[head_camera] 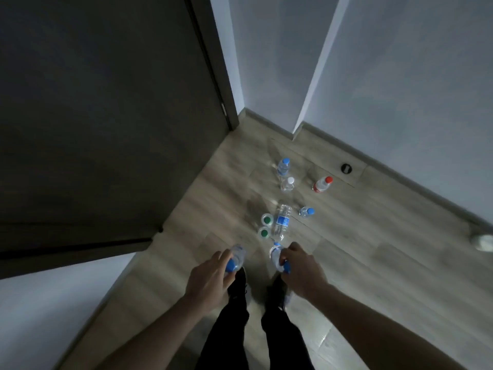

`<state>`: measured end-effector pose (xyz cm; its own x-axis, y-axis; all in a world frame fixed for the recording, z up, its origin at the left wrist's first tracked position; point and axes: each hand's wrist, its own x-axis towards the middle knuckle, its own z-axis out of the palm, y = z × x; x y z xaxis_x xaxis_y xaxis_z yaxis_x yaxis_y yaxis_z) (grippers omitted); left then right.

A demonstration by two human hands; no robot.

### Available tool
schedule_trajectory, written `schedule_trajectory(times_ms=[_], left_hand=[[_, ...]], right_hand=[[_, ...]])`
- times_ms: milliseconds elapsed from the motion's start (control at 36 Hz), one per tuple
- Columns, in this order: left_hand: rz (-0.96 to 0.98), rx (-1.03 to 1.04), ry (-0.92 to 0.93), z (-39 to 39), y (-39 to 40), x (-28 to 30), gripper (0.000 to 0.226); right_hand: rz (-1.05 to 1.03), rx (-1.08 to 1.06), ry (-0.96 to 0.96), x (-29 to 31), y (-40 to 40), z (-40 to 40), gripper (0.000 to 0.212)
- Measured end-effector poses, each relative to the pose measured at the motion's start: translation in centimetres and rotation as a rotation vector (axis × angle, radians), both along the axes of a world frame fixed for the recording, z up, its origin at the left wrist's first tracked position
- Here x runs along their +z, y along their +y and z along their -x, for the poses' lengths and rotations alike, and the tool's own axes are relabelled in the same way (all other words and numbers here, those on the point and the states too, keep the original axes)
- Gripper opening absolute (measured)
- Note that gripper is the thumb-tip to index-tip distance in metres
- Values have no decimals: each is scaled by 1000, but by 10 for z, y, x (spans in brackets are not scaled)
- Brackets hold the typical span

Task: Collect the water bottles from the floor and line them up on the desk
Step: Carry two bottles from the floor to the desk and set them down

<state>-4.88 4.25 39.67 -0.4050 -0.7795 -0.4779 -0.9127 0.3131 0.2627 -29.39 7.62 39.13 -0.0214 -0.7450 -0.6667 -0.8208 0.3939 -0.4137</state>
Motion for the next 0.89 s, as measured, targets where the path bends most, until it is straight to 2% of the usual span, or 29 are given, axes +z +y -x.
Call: schedule_trajectory(times_ms=[167,333,444,639,889], left_hand=[[45,32,127,8,18,132,35],[56,-32,245,9,19,203,26],[36,-131,287,7,16,230,26],[46,-301,342,5,22,266,20],[144,-473,360,29,53,301,20]], right_hand=[[87,-102,0,128,30,14,16],[189,-284,1,203,64,4,17],[238,-417,11,231,85,-8,15],[296,-602,21,258,129,-29,29],[386,-751,42,286,191,-24,32]])
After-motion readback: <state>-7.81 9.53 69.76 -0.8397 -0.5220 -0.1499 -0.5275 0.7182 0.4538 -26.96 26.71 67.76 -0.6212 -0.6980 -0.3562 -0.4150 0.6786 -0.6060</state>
